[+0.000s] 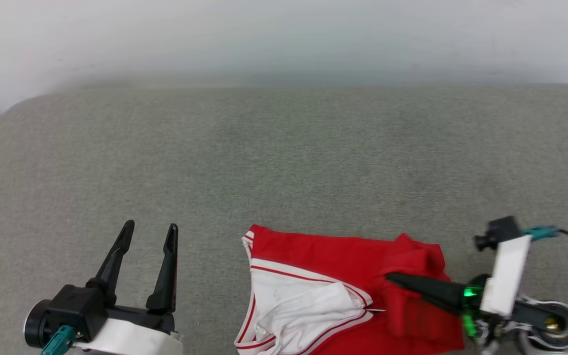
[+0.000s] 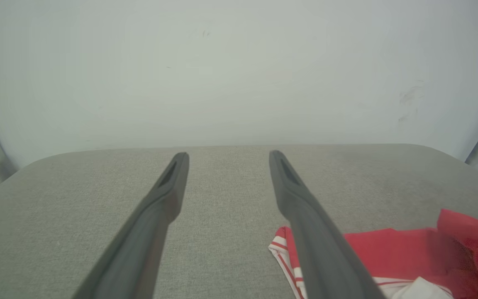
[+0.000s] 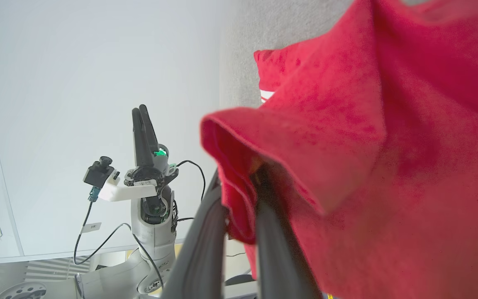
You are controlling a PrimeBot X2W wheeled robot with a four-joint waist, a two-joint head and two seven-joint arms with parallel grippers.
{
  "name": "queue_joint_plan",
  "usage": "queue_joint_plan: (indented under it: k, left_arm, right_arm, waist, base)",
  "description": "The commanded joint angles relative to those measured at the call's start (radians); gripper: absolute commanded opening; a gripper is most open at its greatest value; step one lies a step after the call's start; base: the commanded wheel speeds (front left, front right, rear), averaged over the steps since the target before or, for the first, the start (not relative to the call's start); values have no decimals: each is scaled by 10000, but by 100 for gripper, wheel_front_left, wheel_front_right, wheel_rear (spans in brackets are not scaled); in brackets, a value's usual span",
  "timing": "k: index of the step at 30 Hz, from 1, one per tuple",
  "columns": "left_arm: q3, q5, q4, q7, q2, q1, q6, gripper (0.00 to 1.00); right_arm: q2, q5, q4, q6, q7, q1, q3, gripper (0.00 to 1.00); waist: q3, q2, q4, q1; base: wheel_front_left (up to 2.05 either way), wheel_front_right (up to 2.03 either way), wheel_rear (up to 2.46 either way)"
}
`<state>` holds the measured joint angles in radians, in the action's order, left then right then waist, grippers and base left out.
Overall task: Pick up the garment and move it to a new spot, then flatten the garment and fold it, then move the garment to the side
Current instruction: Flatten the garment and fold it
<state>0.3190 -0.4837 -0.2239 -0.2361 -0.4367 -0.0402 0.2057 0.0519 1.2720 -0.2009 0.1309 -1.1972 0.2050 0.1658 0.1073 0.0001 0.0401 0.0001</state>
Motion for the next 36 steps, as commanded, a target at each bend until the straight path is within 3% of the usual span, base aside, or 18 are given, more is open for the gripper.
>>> queue_joint_plan:
  k: [1,7,13,14,15,20,24,31,36]
  left_arm:
    - [44,11,33,7,35,143,-12,100]
    - [144,-18,114,-52,112,385,-168,100]
    - [168,-47,231,-94,184,521,-247,100]
    - [181,-55,265,-104,194,529,-260,100]
    - [189,-55,292,-107,204,545,-277,100]
    - [192,-70,418,-140,221,599,-328,100]
    - [171,-62,492,-149,165,591,-312,100]
    - [118,-47,535,-131,138,504,-150,100]
    - [26,-96,594,-145,148,295,13,100]
  right_arm:
    - [-26,329,-188,-4,352,143,-623,0]
    - [-25,958,-933,-4,1520,527,-2786,0]
    - [-23,953,-1486,-2,2804,998,-4165,0]
    - [-21,978,-1589,-4,3025,1065,-4380,26]
    - [-21,1010,-1660,-2,3222,1142,-4583,100]
    - [-19,734,-1647,-2,3882,1418,-5402,100]
    - [184,-64,-935,-2,4351,1600,-5934,100]
    - [1632,-3962,328,-4,6924,1831,-6750,100]
    - [2124,-6668,234,-2,8320,1202,-5586,100]
  waist:
    - [90,-1,238,-1]
    - [346,-1,657,-1]
    - [530,-1,787,-1]
    - [561,-1,799,-1]
    - [585,-1,805,-1]
    - [622,-1,716,-1]
    - [559,-1,566,-1]
    - [348,-1,259,-1]
    - [141,-1,23,-1]
  base:
    - [0,0,0]
    - [0,0,0]
    - [0,0,0]
    - [0,0,0]
    - [0,0,0]
    - [0,0,0]
    - [0,0,0]
    - [0,0,0]
    - [0,0,0]
